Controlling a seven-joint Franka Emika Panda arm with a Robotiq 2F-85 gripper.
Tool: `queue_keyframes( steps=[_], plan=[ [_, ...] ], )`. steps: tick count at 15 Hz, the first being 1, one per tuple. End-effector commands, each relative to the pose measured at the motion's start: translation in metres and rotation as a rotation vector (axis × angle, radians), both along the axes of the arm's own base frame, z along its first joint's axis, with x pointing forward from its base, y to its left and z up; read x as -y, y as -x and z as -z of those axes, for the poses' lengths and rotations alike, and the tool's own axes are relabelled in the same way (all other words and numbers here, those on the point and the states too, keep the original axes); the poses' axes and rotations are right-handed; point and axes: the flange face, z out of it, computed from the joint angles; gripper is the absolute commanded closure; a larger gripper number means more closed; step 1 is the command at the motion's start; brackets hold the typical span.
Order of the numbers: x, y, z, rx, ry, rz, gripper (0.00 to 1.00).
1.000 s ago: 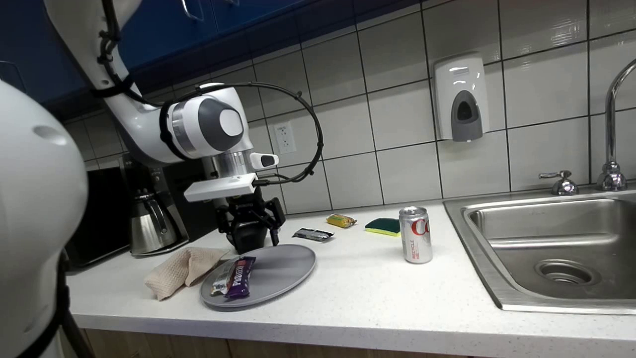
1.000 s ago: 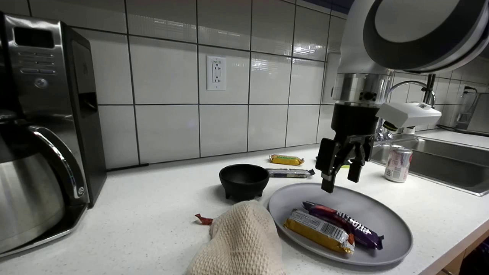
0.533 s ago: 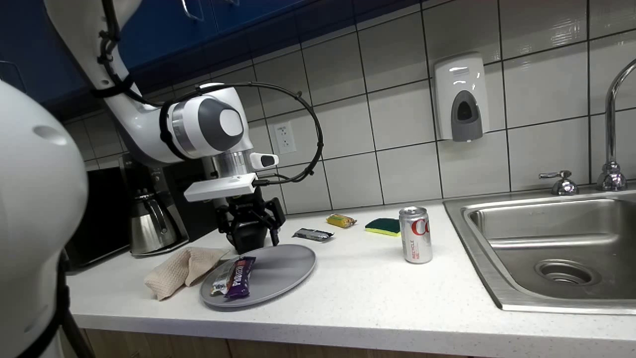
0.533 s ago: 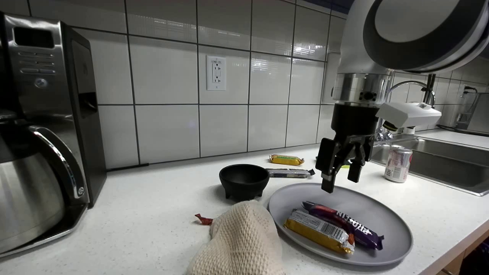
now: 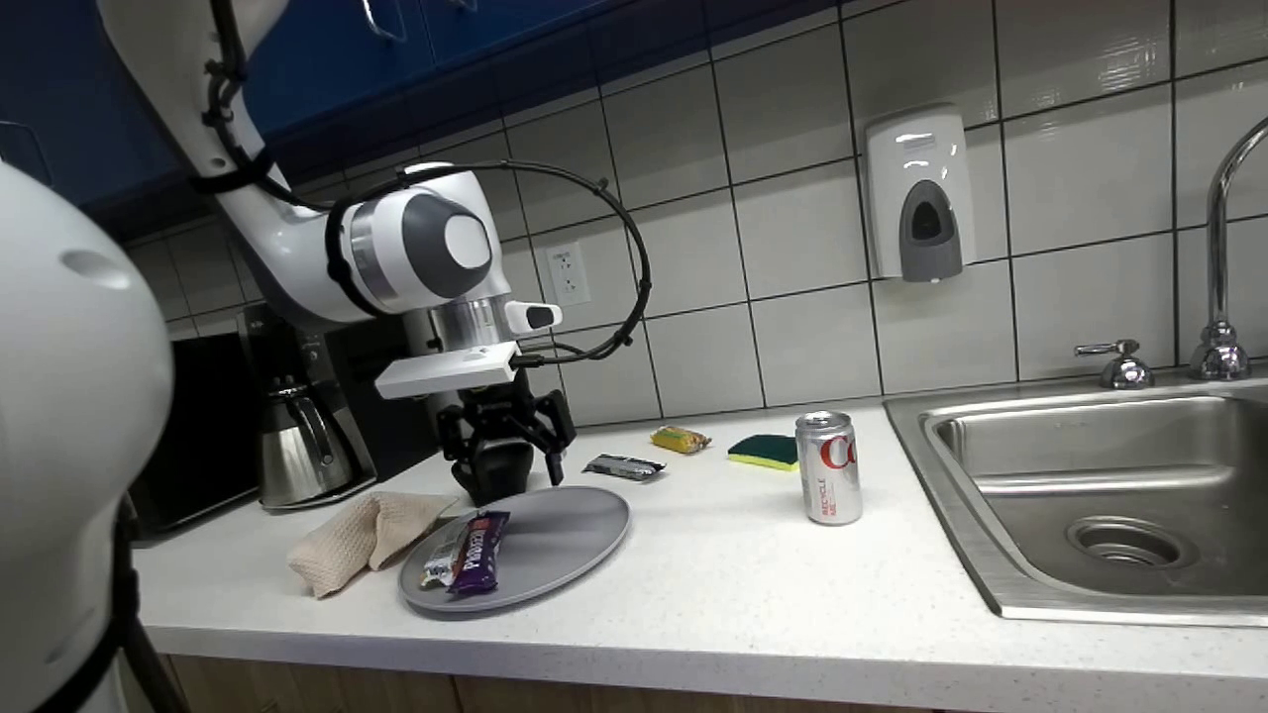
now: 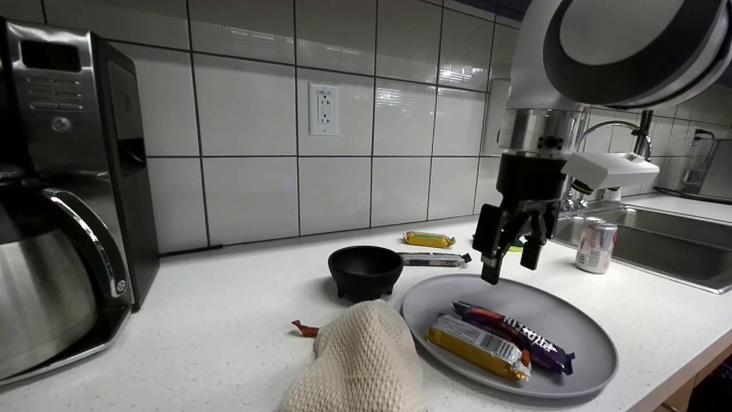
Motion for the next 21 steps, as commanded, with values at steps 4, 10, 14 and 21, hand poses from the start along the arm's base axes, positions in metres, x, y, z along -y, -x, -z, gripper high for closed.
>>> queue_keyframes(
  steps=[4, 10, 14, 21],
  plan=[
    [0.029, -0.032, -0.017, 0.049, 0.018, 0.058, 0.0],
    [0.041, -0.063, -0.026, 0.084, 0.014, 0.139, 0.0],
    [0.047, -0.081, -0.028, 0.099, -0.002, 0.225, 0.0],
    [0.057, -0.11, -0.014, 0.103, -0.01, 0.358, 0.0]
  ],
)
